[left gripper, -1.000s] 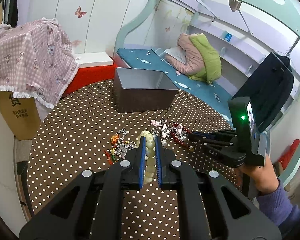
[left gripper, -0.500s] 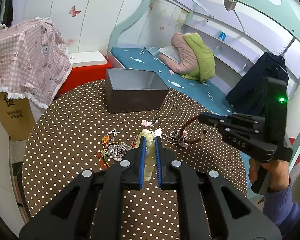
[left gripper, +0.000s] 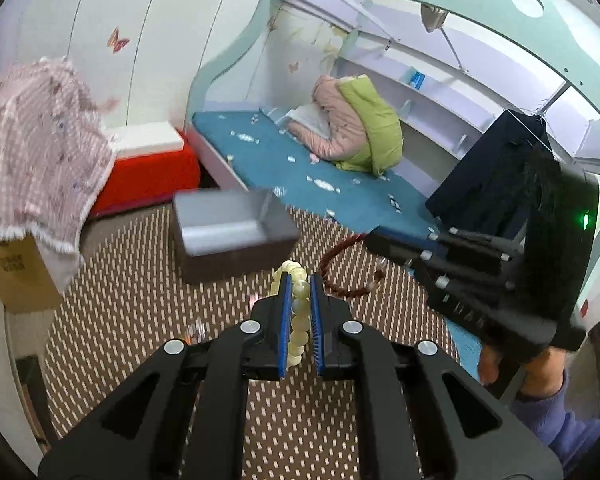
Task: Organize jewelry
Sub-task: 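Carry both bracelets over the tin box and open both grippers inside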
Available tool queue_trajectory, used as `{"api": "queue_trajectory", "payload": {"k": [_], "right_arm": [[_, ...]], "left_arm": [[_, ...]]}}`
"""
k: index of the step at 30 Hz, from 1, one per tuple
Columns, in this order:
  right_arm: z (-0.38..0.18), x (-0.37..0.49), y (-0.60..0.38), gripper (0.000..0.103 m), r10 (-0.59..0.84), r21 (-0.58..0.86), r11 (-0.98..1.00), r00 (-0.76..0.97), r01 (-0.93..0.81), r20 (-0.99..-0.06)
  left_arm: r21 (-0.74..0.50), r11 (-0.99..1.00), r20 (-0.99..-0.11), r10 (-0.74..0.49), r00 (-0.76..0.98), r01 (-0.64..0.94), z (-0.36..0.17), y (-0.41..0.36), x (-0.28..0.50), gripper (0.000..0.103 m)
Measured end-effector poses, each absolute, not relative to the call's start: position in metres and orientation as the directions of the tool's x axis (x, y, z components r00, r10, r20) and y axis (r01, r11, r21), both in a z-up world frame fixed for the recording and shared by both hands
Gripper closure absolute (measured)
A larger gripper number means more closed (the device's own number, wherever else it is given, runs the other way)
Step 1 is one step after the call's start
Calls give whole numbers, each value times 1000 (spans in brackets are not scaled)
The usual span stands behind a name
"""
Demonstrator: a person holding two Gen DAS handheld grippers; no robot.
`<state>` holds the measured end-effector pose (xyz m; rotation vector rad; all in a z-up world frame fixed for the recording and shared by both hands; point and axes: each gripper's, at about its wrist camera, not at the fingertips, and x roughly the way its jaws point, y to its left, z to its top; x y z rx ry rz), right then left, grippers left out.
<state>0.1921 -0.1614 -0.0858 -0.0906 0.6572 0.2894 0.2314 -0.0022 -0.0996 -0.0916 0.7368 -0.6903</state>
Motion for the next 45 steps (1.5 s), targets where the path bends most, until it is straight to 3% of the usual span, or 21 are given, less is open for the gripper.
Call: {"api": "queue_trajectory", "payload": {"k": [9,22,33,42,45], "right_arm": [[-69,259,-159,96,231,29,963,773,-266,-591],[-138,337,-162,96,226,88,968,663,-235,-714],[-162,348,-156,96,213,75,968,620,-241,-755],[-170,352,-158,95,240,108,962,591,-249,-770],[-164,349,-158,94,262,135,959,597,-249,-758]], "left_arm": [[-279,800,-604,-576,551,531,-73,-30,315,93],[-286,853,-756,-481,443,437,-169,-52,410,94],[-263,869,-791,-443,423,419,-194,-57,419,93],[-257,884,-783,-427,452,390,-185,-48,413,73],[-265,887,-771,-430,470,377,-175,-43,410,72]]}}
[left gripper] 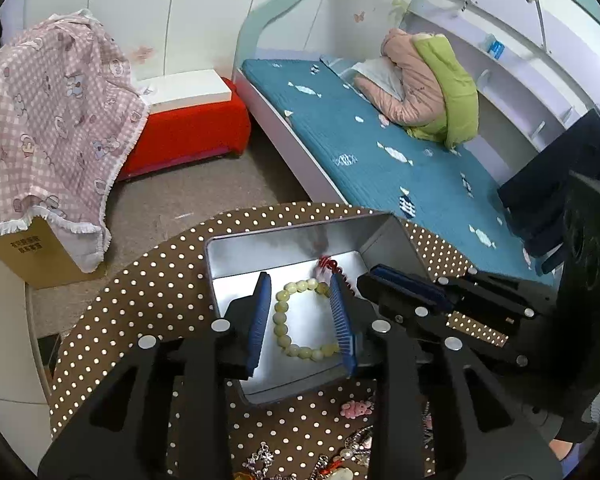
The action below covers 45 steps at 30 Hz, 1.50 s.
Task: Organize jewelry
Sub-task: 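Carry both bracelets over the tin box and open both grippers inside, then grasp the red cord charm from the pile with the left gripper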
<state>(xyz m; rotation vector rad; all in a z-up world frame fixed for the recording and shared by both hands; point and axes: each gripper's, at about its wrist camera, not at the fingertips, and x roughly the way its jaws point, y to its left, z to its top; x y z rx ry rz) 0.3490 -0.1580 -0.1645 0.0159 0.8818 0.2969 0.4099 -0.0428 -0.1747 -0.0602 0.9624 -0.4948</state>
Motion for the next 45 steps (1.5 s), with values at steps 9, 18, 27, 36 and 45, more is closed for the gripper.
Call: {"api": "queue_trajectory", "payload": {"k": [9,18,27,36,45], "right_arm": [[-128,312,-162,63,236,73,962,673,-261,-701],[-115,242,-179,49,183,-6,969,735,-247,-652],[-140,194,-194,42,144,-4,980,728,-197,-670],[-174,171,-202,41,159,50,983,678,-177,-717],[-198,168,-205,41,192,103,979,638,-175,-746]], "left_arm": [[-173,919,-708,-366,604,353,-132,-19,368,44],[-82,946,-656,-288,698,313,-123,10,292,25],[10,934,-677,-256,690,357,-171,7,218,24],[-12,916,-746,-275,607,400,-220,-10,199,30],[39,910,-790,-226,570,413,-241,-24,205,72]]}}
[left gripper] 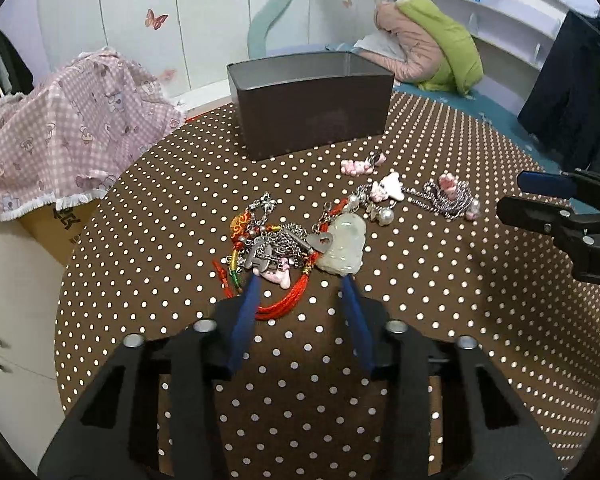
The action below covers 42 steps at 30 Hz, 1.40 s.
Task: Organize jewelry
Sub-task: 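Grasp the red cord charm from the pile with the left gripper, then grasp the pale jade pendant with the right gripper while the left lifts the red cord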
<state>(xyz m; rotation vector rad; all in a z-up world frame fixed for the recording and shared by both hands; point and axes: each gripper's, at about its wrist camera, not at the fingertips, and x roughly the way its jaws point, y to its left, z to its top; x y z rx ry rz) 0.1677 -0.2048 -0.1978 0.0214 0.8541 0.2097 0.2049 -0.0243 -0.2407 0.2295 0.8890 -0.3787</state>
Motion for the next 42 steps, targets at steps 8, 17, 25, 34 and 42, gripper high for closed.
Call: {"api": "queue_trajectory", "payload": {"k": [8,17,25,34,42], "right_arm": [[-210,176,-206,41,177,89,981,617,-170,-766],[-198,176,-184,41,223,102,969,623,-225,-750],[-197,190,-133,41,312,119,932,588,-343,-746],[-212,213,-94,41,350,102,895,543,-433,-763],[-221,219,-85,61,300,25,892,551,-451,-778]], "left_arm": [[-43,913,-777,-285,561,405,-231,-9,213,99],[-212,896,-709,-415,570,390,-194,28,215,99],[-309,870,-646,-488,587,384,-161,54,209,99],[-335,871,-632,-490,601,359,-154,77,203,99],[-353,865,-639,-502,583,358,-162,81,208,99]]}}
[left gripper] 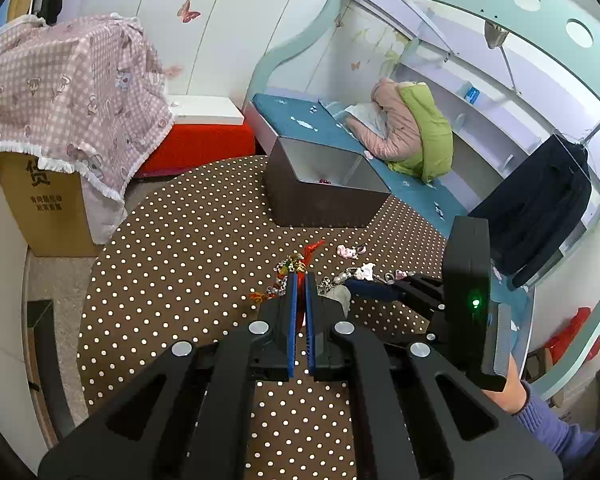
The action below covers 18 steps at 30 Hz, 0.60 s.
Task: Organize jewelry
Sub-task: 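Grasp the pale jade pendant with the right gripper while the left lifts the red cord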
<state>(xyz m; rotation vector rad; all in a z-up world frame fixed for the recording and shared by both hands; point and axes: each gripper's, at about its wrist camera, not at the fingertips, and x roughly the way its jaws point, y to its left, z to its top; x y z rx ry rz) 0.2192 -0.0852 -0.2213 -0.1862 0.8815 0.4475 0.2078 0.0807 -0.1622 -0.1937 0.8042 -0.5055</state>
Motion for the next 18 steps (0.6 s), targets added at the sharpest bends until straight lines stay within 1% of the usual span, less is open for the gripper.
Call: {"api": "queue_trajectory", "payload": {"k": [6,9,13,18], "right_arm": [[-220,216,-90,62,309,32,888,543,-459,-781],[-211,208,-99,62,329,51,886,548,-460,-769],[-183,200,-110,61,349,60,888,582,-456,-735],[-145,211,-137,61,379,118,901,626,-418,-682]], "left_arm": [[-359,851,-629,-523,575,382,-156,74,211,99],[-366,842,-622,-539,568,397,-148,68,214,99],[-370,814,-605,-577,548,449,-133,54,225,99],[-354,789,-583,-606,542,502,-104,29,247,99]]}}
